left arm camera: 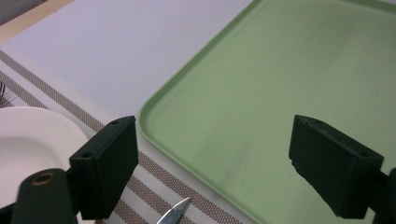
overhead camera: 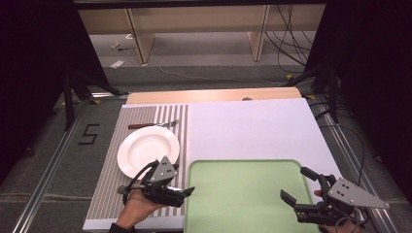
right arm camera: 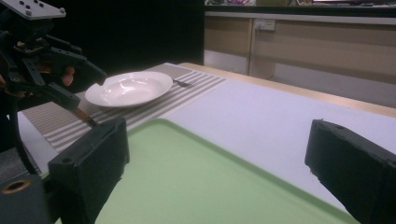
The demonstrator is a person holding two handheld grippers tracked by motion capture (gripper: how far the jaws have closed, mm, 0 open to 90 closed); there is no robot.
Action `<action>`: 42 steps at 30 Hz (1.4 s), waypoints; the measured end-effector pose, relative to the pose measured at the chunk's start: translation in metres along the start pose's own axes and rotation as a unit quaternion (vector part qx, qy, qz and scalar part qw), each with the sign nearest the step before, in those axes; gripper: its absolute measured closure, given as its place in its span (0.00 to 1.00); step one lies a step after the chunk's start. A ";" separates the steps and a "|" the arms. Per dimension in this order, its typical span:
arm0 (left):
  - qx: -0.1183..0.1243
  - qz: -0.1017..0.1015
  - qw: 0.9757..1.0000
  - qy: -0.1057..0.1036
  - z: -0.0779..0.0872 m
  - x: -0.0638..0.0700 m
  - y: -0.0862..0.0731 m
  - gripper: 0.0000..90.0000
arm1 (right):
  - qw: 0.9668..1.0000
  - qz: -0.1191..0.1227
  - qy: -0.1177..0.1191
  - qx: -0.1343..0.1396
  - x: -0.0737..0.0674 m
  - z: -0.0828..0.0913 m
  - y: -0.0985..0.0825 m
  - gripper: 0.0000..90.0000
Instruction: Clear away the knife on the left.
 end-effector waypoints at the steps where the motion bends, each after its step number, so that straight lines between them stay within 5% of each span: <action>1: -0.003 0.000 1.000 0.001 0.001 -0.001 -0.001 0.17 | 1.000 0.000 0.000 0.000 0.000 0.000 0.000 0.08; 14: -0.039 0.001 0.999 0.009 0.011 -0.017 -0.008 0.17 | 1.000 0.001 0.000 -0.002 0.001 0.001 0.000 0.08; 24: -0.095 -0.006 0.995 0.005 0.013 -0.021 -0.016 0.18 | 1.000 0.002 0.001 -0.001 0.000 0.000 0.000 0.08; 32: -0.130 -0.008 0.991 0.000 0.019 -0.026 -0.023 0.18 | 1.000 0.003 0.003 -0.002 -0.001 0.001 0.000 0.08; 40: -0.180 -0.017 0.983 0.010 0.028 -0.029 -0.027 0.19 | 1.000 0.003 0.002 -0.002 -0.001 0.001 0.000 0.08; 42: -0.183 -0.015 0.983 0.012 0.029 -0.030 -0.028 0.19 | 1.000 0.004 0.002 -0.002 -0.001 0.001 0.000 0.08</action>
Point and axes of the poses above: each handheld gripper's, and its own axes: z roughly backward along the jaws, y roughly out of its top, x roughly to its right, the point moved 3 cm from there along -z, roughly forward along the jaws, and after that the axes turned 9 degrees about -y, right-handed, at the moved point
